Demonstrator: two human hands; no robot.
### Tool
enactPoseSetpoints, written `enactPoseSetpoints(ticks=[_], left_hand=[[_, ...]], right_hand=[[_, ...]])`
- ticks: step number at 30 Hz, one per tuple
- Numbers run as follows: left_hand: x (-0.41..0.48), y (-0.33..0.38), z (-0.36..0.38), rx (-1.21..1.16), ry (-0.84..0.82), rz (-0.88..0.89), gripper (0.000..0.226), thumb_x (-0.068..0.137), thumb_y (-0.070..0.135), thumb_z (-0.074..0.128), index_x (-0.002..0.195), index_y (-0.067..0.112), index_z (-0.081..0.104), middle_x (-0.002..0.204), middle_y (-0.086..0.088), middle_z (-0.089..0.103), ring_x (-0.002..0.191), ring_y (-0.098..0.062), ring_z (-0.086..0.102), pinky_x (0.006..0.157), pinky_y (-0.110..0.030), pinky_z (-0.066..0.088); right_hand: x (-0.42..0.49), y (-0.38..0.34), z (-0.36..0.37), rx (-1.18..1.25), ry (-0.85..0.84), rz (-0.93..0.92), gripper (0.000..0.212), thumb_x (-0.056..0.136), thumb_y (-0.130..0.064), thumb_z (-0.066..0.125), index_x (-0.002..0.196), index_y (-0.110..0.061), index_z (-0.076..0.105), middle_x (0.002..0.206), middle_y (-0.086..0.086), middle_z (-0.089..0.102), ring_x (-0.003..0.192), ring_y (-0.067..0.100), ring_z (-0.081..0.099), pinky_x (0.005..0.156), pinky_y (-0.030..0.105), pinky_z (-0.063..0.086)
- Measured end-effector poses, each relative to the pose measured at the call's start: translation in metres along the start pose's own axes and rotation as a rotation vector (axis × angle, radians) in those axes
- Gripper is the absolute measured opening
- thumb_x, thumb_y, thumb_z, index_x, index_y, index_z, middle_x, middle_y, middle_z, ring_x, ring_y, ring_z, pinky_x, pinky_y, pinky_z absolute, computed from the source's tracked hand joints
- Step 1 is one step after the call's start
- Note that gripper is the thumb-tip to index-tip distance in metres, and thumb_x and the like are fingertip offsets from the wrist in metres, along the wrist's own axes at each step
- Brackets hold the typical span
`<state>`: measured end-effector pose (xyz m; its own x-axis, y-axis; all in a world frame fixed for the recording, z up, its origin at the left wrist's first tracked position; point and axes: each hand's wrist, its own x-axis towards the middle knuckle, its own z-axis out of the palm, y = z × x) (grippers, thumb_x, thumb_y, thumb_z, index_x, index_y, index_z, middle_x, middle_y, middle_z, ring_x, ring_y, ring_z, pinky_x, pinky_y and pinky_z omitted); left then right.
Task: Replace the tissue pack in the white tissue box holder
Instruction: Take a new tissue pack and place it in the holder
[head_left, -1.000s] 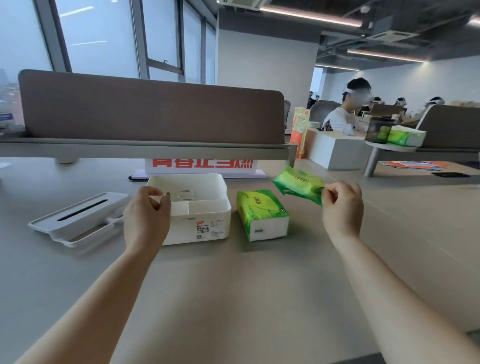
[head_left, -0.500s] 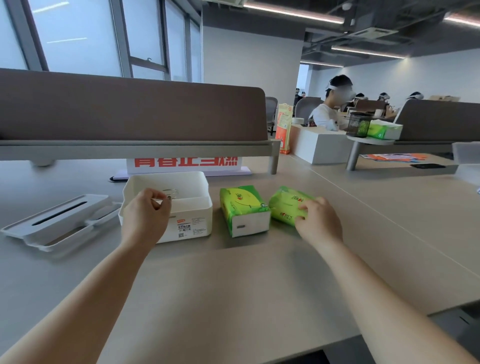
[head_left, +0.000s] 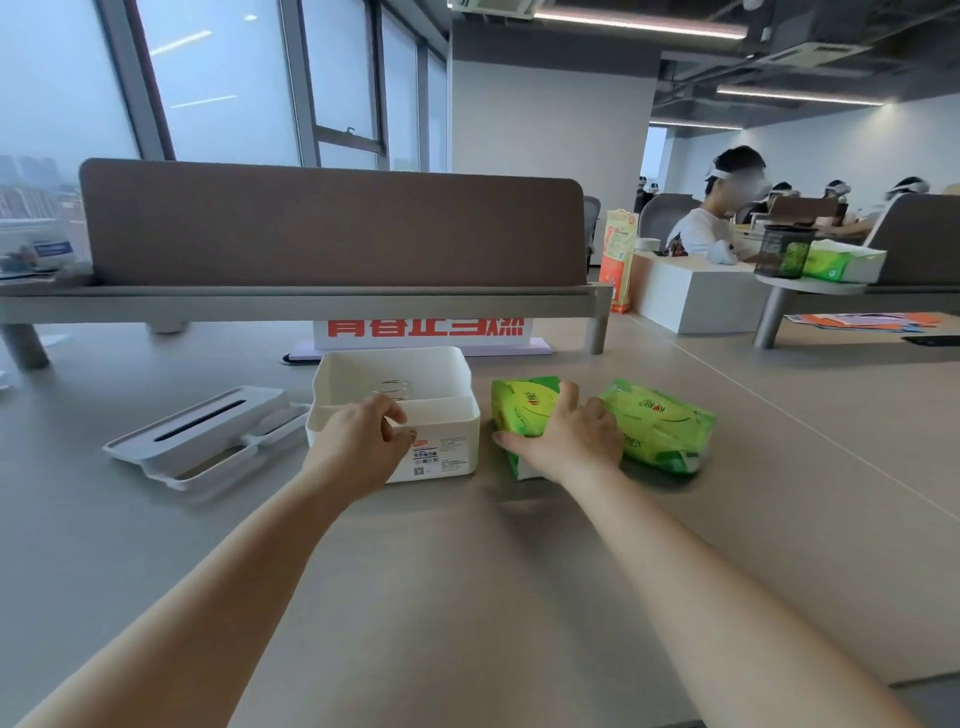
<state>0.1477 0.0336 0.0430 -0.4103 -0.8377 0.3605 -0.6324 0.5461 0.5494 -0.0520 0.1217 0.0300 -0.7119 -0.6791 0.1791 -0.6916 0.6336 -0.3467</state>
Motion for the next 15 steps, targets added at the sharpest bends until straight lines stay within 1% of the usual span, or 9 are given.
enactPoseSetpoints(ticks=[2, 5, 6, 8, 10, 12, 13, 14, 15], left_hand=[[-0.001, 0.001, -0.003, 0.031, -0.026, 0.018, 0.023, 0.088, 0.027, 0.057, 0.107, 0.016, 0.063, 0.082, 0.002, 0.058, 0.077, -0.015, 0.049, 0.059, -0.023, 0.033], [-0.003, -0.003, -0.009, 0.037, -0.026, 0.026, 0.022, 0.089, 0.026, 0.058, 0.108, 0.02, 0.065, 0.096, -0.005, 0.061, 0.076, -0.016, 0.049, 0.068, -0.029, 0.043], [-0.005, -0.005, -0.011, 0.058, -0.023, 0.034, 0.024, 0.089, 0.029, 0.057, 0.111, 0.022, 0.065, 0.104, -0.006, 0.061, 0.08, -0.017, 0.051, 0.071, -0.031, 0.046], [-0.008, -0.009, -0.014, 0.151, -0.032, 0.057, 0.034, 0.089, 0.036, 0.056, 0.122, 0.029, 0.058, 0.117, -0.004, 0.054, 0.097, -0.021, 0.055, 0.077, -0.034, 0.049], [-0.01, -0.015, -0.018, 0.206, -0.042, 0.067, 0.043, 0.088, 0.042, 0.055, 0.13, 0.033, 0.05, 0.124, -0.004, 0.048, 0.113, -0.024, 0.051, 0.085, -0.037, 0.046], [-0.01, -0.022, -0.024, 0.183, -0.028, 0.042, 0.041, 0.088, 0.042, 0.055, 0.127, 0.031, 0.054, 0.125, -0.005, 0.047, 0.117, -0.027, 0.047, 0.093, -0.037, 0.042], [-0.01, -0.027, -0.027, 0.169, -0.014, 0.029, 0.037, 0.088, 0.042, 0.056, 0.123, 0.03, 0.058, 0.123, -0.006, 0.048, 0.117, -0.028, 0.046, 0.094, -0.037, 0.041], [-0.009, -0.032, -0.029, 0.161, -0.002, 0.02, 0.033, 0.088, 0.041, 0.056, 0.117, 0.029, 0.062, 0.121, -0.007, 0.049, 0.117, -0.028, 0.045, 0.095, -0.036, 0.039], [-0.009, -0.037, -0.031, 0.153, 0.005, 0.012, 0.029, 0.087, 0.041, 0.057, 0.112, 0.029, 0.066, 0.118, -0.006, 0.05, 0.116, -0.028, 0.045, 0.095, -0.035, 0.038]], right_hand=[[0.002, -0.004, -0.001, -0.009, 0.0, 0.017, 0.108, 0.061, -0.075, 0.06, 0.141, -0.02, 0.013, 0.134, 0.022, 0.04, 0.122, 0.038, 0.041, 0.096, 0.042, 0.039], [0.01, -0.005, -0.005, 0.052, -0.051, 0.081, 0.1, 0.062, -0.068, 0.063, 0.137, -0.021, 0.016, 0.127, 0.021, 0.046, 0.116, 0.039, 0.046, 0.091, 0.041, 0.042], [0.012, -0.003, -0.006, 0.093, -0.062, 0.108, 0.097, 0.061, -0.066, 0.064, 0.134, -0.021, 0.018, 0.123, 0.02, 0.049, 0.113, 0.04, 0.049, 0.089, 0.041, 0.046], [0.017, 0.002, -0.012, 0.217, -0.063, 0.168, 0.091, 0.061, -0.062, 0.064, 0.129, -0.018, 0.023, 0.121, 0.017, 0.053, 0.109, 0.04, 0.053, 0.088, 0.042, 0.049], [0.024, 0.007, -0.018, 0.522, -0.07, 0.252, 0.091, 0.061, -0.057, 0.066, 0.128, -0.012, 0.025, 0.122, 0.015, 0.053, 0.109, 0.038, 0.054, 0.089, 0.042, 0.048], [0.03, 0.008, -0.024, 0.905, -0.091, 0.341, 0.104, 0.049, -0.056, 0.072, 0.131, -0.008, 0.029, 0.12, 0.014, 0.057, 0.103, 0.035, 0.058, 0.087, 0.044, 0.05], [0.032, 0.007, -0.025, 1.021, -0.093, 0.347, 0.107, 0.042, -0.057, 0.073, 0.129, -0.009, 0.035, 0.118, 0.015, 0.061, 0.1, 0.034, 0.061, 0.086, 0.045, 0.05], [0.035, 0.005, -0.024, 1.086, -0.086, 0.324, 0.102, 0.039, -0.057, 0.074, 0.123, -0.011, 0.041, 0.115, 0.016, 0.062, 0.098, 0.033, 0.062, 0.085, 0.045, 0.049], [0.036, 0.0, -0.025, 1.128, -0.076, 0.276, 0.092, 0.04, -0.057, 0.073, 0.115, -0.013, 0.043, 0.113, 0.015, 0.062, 0.098, 0.032, 0.062, 0.086, 0.044, 0.048]])
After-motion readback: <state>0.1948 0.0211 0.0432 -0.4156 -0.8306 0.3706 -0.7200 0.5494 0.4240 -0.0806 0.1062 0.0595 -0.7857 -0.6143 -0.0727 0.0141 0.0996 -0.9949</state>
